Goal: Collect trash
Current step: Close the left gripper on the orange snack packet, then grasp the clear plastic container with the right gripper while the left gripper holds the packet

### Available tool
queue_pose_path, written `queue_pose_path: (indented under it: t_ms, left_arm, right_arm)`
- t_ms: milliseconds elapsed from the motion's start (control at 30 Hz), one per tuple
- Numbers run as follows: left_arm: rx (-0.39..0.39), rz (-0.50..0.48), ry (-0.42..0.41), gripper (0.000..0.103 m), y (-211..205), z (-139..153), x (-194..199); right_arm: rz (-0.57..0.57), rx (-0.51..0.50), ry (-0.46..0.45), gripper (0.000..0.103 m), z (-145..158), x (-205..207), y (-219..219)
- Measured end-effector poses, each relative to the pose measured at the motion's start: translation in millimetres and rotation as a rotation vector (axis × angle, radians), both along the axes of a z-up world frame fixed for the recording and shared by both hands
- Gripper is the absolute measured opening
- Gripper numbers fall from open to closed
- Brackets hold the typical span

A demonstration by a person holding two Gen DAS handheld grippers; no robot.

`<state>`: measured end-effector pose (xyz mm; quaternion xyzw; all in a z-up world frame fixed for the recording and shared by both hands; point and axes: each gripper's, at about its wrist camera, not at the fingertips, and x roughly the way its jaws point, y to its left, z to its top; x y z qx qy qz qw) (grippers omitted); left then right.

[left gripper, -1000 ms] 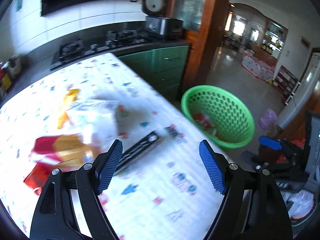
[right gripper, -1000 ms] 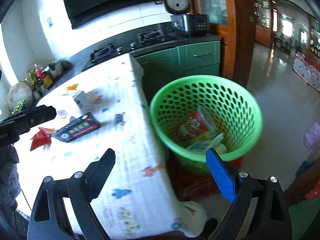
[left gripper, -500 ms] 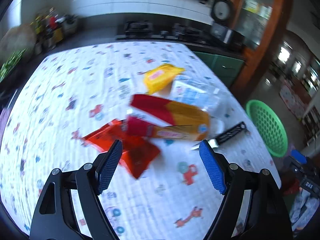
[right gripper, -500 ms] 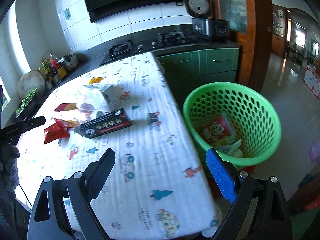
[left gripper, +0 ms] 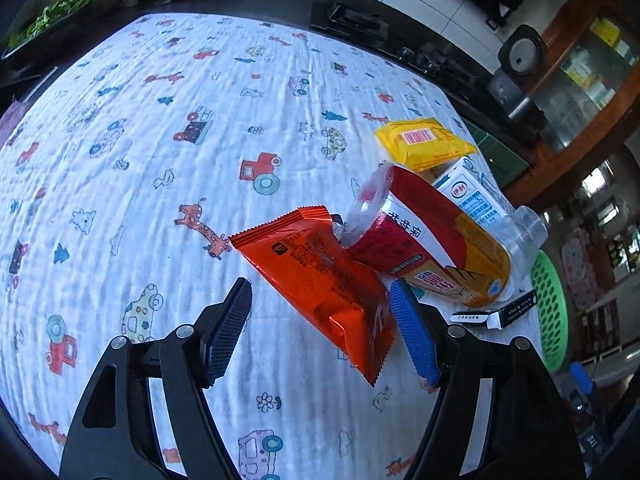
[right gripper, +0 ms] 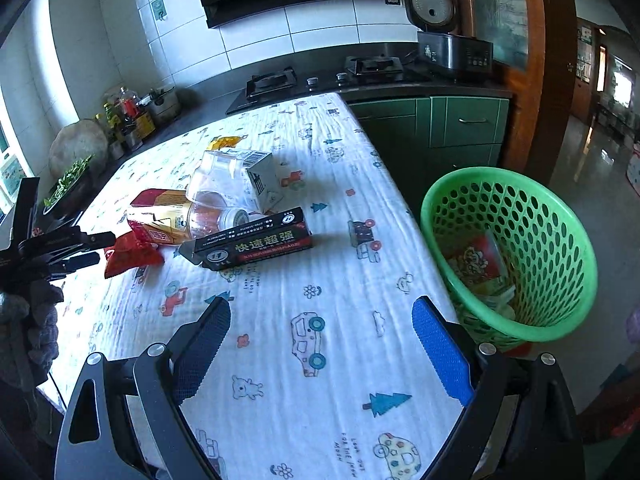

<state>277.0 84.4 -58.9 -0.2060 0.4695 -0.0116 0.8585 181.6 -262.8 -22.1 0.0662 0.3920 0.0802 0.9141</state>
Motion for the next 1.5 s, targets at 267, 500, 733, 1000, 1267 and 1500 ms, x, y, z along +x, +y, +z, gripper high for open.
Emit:
queue_pose_path:
  t_ms: [267, 500, 733, 1000, 1267, 1500]
  left_arm:
    - [-0.109, 0.033, 0.030, 0.055, 7.0, -18.1, 11.8]
    - [-0.167, 0.024, 0.011, 0.038, 7.9, -23.4, 18.7]
    - [-0.186, -0.006, -0.018, 0.012, 9.2, -16.7, 13.4]
    - [-0.167, -0.049, -0.046, 0.005, 16.5, -1.4, -1.3]
    - [-0.147, -0.085, -0.083, 0.005, 24.0, 14.4, -18.2]
    - [-0.142, -0.109, -0.115, 0.005, 31.1, 26.0, -30.8]
  right_arm:
    - [0.022, -0.006, 0.015, 0.089, -4.5, 12.6, 9.9]
    - [0.047, -0.009, 0.029, 0.089, -8.2, 21.3, 18.7]
    - [0.078, 0.001, 0.035, 0.089, -6.8, 32.3, 28.2]
    - [0.122, 0.055, 0.028, 0.089, 3.6, 54.3, 41.3]
    - [0.139, 0.157, 0.025, 0.089, 12.4, 96.4, 60.4]
    - [0.137, 0.200, 0.052, 0.084, 3.9, 130.1, 80.1]
